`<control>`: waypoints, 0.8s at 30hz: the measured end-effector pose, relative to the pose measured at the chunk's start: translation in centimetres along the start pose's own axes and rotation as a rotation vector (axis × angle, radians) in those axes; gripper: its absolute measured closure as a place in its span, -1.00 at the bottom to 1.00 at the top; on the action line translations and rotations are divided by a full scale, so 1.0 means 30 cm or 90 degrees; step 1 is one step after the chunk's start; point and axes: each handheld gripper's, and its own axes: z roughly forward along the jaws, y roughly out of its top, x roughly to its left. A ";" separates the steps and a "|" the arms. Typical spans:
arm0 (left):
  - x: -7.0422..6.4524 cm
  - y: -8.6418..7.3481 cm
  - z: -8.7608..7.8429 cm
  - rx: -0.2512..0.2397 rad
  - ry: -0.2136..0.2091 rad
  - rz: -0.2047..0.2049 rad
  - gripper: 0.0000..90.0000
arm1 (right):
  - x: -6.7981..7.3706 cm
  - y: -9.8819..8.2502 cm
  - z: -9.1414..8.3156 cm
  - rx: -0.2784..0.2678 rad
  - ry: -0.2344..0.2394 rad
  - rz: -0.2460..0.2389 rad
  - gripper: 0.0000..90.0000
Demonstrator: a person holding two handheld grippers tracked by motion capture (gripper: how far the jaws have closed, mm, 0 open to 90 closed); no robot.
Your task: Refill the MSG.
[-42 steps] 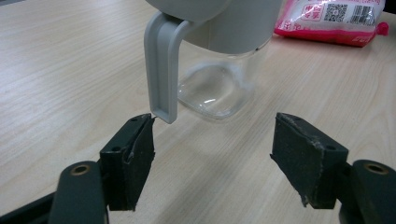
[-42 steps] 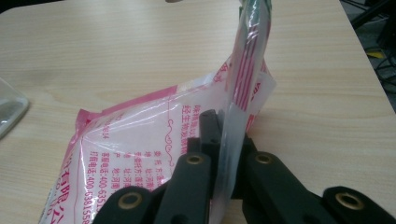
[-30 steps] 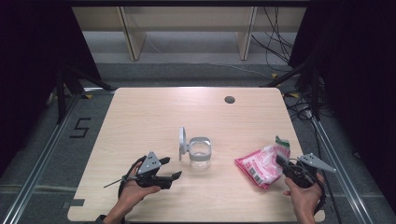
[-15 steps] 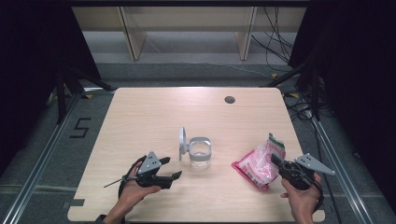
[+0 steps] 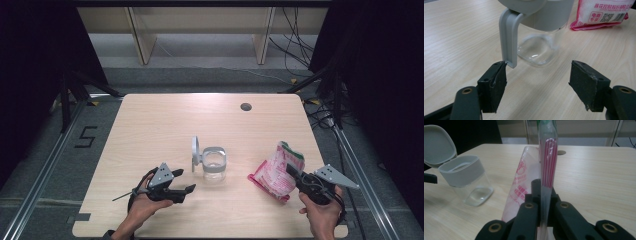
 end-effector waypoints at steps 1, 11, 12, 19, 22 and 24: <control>-0.001 -0.001 0.000 0.001 0.000 0.005 -0.35 | 0.006 0.003 -0.001 0.000 0.009 0.003 1.00; -0.005 -0.001 0.004 0.002 -0.007 0.019 -0.35 | 0.035 0.032 -0.003 -0.017 0.036 -0.010 1.00; -0.011 -0.003 0.007 0.001 -0.006 0.003 -0.35 | 0.041 0.036 -0.005 -0.014 0.028 -0.020 1.00; -0.024 -0.006 0.012 0.006 -0.012 0.007 -0.35 | 0.070 0.073 0.005 -0.031 0.038 -0.053 1.00; -0.030 -0.006 0.015 0.005 -0.016 0.005 -0.35 | 0.076 0.084 0.013 -0.031 0.048 -0.066 1.00; -0.037 -0.006 0.018 0.005 -0.013 0.005 -0.35 | 0.079 0.097 0.011 -0.017 0.046 -0.077 1.00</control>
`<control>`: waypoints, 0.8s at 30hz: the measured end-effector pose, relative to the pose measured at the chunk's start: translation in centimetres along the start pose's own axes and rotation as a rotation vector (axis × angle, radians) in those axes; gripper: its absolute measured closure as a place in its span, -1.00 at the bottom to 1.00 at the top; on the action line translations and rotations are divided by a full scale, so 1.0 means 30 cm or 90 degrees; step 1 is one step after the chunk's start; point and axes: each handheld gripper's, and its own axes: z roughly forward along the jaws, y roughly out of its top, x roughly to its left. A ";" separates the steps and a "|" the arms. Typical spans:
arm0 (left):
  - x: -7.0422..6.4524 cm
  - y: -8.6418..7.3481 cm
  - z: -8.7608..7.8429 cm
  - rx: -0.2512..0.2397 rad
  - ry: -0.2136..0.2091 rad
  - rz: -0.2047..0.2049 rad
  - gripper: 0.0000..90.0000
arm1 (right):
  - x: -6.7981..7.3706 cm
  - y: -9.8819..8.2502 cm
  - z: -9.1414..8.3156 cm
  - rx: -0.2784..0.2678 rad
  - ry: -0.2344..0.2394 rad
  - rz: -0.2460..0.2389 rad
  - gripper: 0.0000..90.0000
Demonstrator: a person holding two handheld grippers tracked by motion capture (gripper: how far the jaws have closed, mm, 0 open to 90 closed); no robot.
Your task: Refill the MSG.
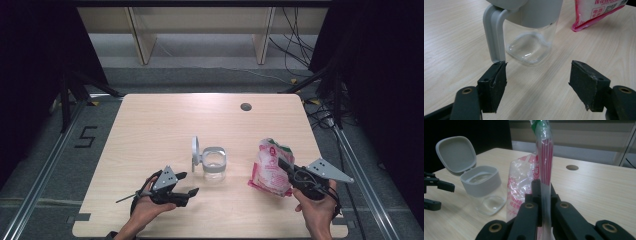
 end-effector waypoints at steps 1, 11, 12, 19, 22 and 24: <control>-0.014 0.001 0.005 -0.002 -0.007 0.003 -0.35 | 0.011 0.010 0.006 -0.010 0.018 0.034 1.00; -0.101 0.002 0.062 -0.004 -0.013 0.041 -0.35 | 0.015 0.068 0.026 -0.026 0.022 0.011 1.00; -0.107 0.001 0.067 -0.003 -0.017 0.038 -0.34 | 0.022 0.074 0.023 -0.026 0.016 0.019 1.00; -0.123 0.012 0.077 -0.020 -0.026 0.021 -0.34 | 0.034 0.135 0.014 -0.059 0.029 -0.002 1.00; -0.135 0.022 0.082 -0.027 -0.031 0.016 -0.33 | 0.049 0.167 0.010 -0.074 0.032 -0.014 1.00; -0.147 0.028 0.089 -0.030 -0.035 0.019 -0.33 | 0.067 0.187 0.008 -0.076 0.042 -0.012 1.00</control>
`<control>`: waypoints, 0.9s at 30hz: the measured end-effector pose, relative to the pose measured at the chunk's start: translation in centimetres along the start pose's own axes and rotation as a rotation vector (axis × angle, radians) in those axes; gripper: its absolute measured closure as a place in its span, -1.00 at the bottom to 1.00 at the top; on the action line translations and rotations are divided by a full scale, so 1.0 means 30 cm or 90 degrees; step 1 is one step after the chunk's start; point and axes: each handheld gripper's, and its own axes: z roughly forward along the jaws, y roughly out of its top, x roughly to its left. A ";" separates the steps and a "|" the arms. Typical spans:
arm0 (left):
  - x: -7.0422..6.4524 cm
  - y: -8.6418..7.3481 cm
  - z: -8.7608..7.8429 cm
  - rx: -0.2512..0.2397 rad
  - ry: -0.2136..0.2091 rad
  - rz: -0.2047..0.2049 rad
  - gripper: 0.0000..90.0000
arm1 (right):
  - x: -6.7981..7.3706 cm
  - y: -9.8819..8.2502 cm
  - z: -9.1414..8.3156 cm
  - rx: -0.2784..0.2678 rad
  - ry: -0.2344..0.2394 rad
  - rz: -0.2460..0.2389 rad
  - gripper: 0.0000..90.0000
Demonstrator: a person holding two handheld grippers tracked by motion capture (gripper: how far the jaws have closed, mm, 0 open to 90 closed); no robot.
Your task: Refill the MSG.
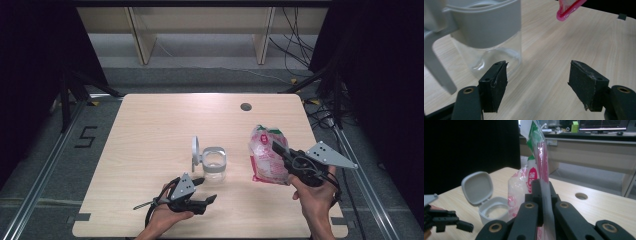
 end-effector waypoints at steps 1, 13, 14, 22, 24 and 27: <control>-0.005 0.003 0.003 0.004 -0.003 0.005 -0.33 | 0.011 0.008 0.000 0.001 0.001 0.008 1.00; -0.059 0.030 0.051 0.006 -0.019 0.032 -0.32 | 0.089 0.059 0.043 -0.011 0.064 -0.021 1.00; -0.060 0.032 0.054 0.007 -0.020 0.035 -0.33 | 0.096 0.063 0.048 -0.013 0.068 -0.028 1.00; -0.074 0.051 0.080 -0.022 -0.011 0.034 -0.29 | 0.167 0.090 0.075 -0.012 0.107 -0.026 1.00; -0.075 0.054 0.088 -0.027 -0.013 0.031 -0.29 | 0.182 0.093 0.082 -0.012 0.119 -0.025 1.00; -0.078 0.054 0.099 -0.036 -0.013 0.025 -0.28 | 0.195 0.096 0.083 -0.009 0.125 -0.021 1.00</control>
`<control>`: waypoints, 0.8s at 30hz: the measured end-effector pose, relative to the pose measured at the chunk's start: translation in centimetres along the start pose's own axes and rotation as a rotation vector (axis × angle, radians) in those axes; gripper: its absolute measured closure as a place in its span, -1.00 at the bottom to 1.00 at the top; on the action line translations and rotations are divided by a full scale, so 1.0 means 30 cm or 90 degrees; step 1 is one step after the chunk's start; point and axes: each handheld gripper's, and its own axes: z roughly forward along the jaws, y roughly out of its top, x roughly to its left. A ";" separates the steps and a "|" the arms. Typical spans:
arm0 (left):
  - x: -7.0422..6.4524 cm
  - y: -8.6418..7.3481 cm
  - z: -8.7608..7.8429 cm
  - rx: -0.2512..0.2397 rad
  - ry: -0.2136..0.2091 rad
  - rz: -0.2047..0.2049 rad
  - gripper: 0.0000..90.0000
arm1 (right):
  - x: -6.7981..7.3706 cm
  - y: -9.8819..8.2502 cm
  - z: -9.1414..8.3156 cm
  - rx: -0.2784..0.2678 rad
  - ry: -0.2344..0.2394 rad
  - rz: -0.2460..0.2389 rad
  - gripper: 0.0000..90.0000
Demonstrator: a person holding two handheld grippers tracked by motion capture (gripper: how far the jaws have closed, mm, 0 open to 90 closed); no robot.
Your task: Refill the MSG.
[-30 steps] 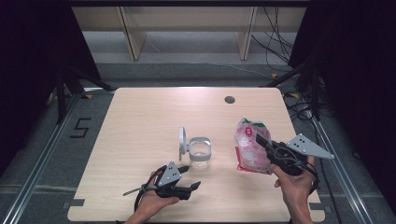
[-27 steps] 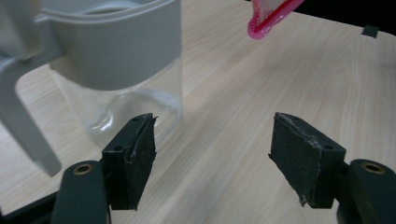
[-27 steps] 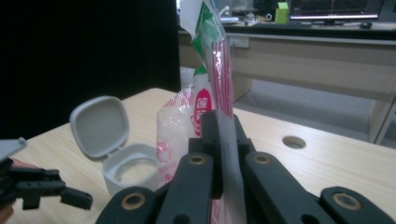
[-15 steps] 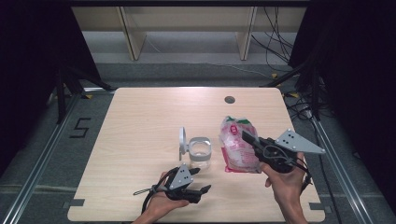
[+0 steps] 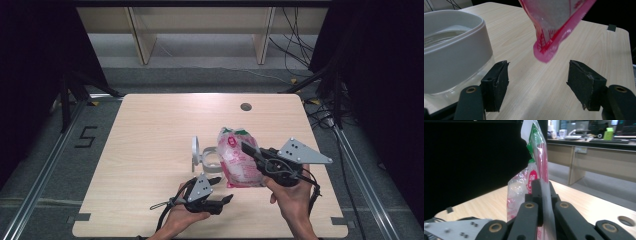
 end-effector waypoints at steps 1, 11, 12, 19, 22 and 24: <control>-0.004 0.000 0.003 -0.003 0.009 0.002 -0.27 | 0.003 0.001 0.009 -0.007 0.011 -0.012 1.00; -0.020 0.002 0.028 -0.034 0.008 0.045 0.39 | 0.035 -0.011 0.049 0.010 0.028 -0.010 1.00; -0.023 0.002 0.037 -0.035 0.026 0.055 0.44 | 0.029 -0.010 0.053 0.012 0.011 -0.021 1.00; -0.037 0.013 0.075 -0.039 0.049 0.041 0.71 | -0.001 -0.007 0.066 0.014 -0.007 0.005 1.00; -0.042 0.027 0.098 -0.039 0.047 0.026 0.72 | -0.027 -0.002 0.079 0.012 -0.017 0.018 1.00; -0.047 0.039 0.102 -0.031 0.059 0.028 0.73 | -0.038 0.002 0.086 0.007 -0.022 0.018 1.00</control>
